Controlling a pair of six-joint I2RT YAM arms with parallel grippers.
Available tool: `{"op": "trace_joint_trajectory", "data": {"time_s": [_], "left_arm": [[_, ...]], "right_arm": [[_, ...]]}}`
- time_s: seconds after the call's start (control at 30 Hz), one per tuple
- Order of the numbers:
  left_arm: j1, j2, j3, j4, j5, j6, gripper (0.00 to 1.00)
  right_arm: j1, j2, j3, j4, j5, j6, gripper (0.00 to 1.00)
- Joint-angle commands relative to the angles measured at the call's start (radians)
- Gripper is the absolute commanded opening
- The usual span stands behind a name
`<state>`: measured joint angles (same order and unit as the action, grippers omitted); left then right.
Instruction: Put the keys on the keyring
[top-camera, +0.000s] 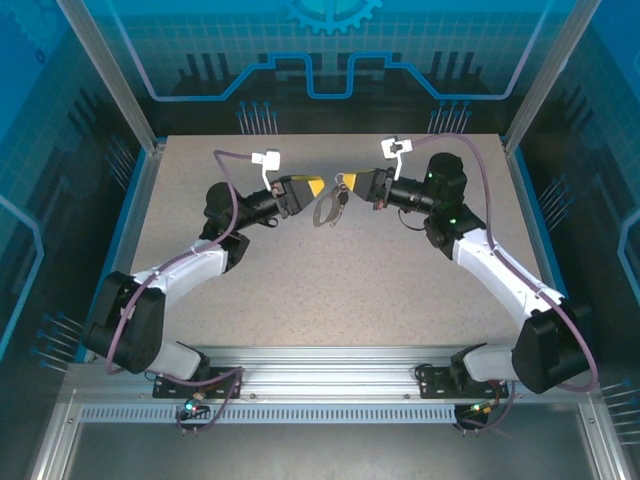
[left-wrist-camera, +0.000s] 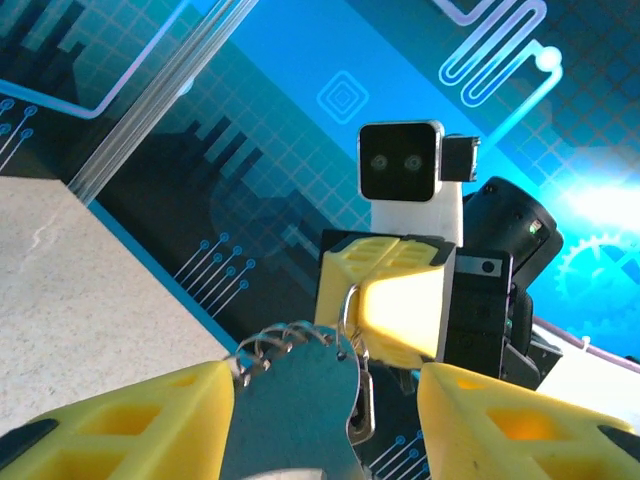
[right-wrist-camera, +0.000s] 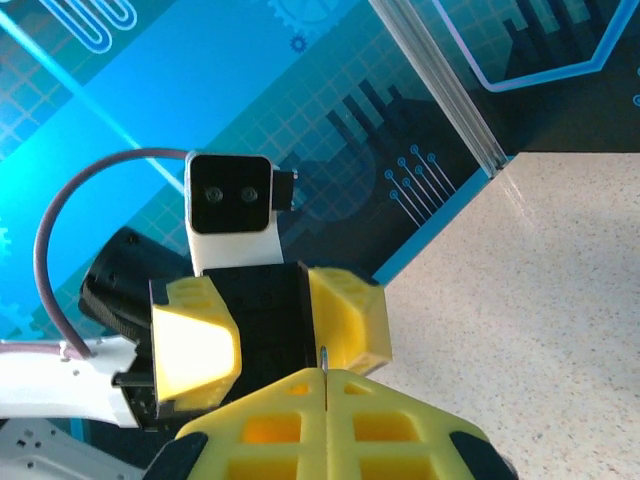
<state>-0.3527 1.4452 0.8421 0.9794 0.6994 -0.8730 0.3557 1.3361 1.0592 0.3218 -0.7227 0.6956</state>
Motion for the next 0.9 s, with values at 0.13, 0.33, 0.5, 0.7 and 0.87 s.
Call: {"op": "trace_joint_trajectory", "data": {"time_s": [0.13, 0.33, 0.5, 0.7, 0.87], "left_arm": [[0.024, -0.051, 0.126, -0.336, 0.128, 0.245, 0.57], [0.024, -0.045, 0.212, -0.566, 0.165, 0.41, 0.57], [0.024, -0.033, 0.239, -0.603, 0.201, 0.439, 0.55], [0.024, -0.015, 0.261, -0.604, 0.228, 0.432, 0.53], [0.023, 0.002, 0.272, -0.587, 0.243, 0.413, 0.53]], "right_arm": [[-0.038, 0.059, 0.147, -0.26, -0.193, -0.218, 0.0], [-0.045, 0.117, 0.235, -0.417, -0.253, -0.331, 0.0], [-0.045, 0.14, 0.247, -0.432, -0.277, -0.341, 0.0], [-0.044, 0.143, 0.242, -0.434, -0.284, -0.345, 0.0], [-0.041, 0.143, 0.24, -0.428, -0.285, -0.341, 0.0]]}}
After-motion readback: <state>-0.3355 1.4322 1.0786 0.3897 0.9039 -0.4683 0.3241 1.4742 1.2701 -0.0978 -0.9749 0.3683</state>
